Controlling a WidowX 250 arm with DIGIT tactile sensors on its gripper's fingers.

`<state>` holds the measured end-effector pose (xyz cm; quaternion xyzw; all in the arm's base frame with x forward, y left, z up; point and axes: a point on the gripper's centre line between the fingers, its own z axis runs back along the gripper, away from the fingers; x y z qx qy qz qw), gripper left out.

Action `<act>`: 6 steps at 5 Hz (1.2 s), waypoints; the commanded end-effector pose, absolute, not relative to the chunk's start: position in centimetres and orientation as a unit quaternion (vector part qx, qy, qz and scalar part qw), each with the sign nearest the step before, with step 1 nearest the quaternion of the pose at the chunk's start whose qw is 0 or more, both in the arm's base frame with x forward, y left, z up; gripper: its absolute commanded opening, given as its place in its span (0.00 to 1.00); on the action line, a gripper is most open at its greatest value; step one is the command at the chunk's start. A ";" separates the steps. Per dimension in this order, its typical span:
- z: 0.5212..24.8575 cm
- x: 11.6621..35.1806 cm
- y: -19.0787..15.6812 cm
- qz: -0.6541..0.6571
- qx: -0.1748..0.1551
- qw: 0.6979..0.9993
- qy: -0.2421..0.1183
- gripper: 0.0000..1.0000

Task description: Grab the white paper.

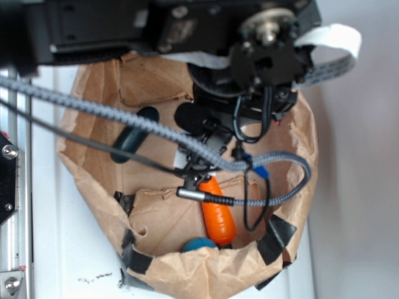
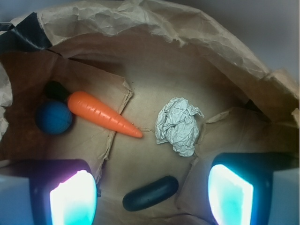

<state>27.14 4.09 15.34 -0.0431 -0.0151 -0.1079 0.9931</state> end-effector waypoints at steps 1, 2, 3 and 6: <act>17.2 27.8 4.4 -0.109 -0.033 0.992 -0.049 1.00; 15.7 28.5 5.5 -0.127 -0.037 0.990 -0.052 1.00; 14.2 28.7 6.3 -0.145 -0.028 0.987 -0.068 1.00; 11.4 29.4 6.6 -0.188 -0.028 0.979 -0.072 1.00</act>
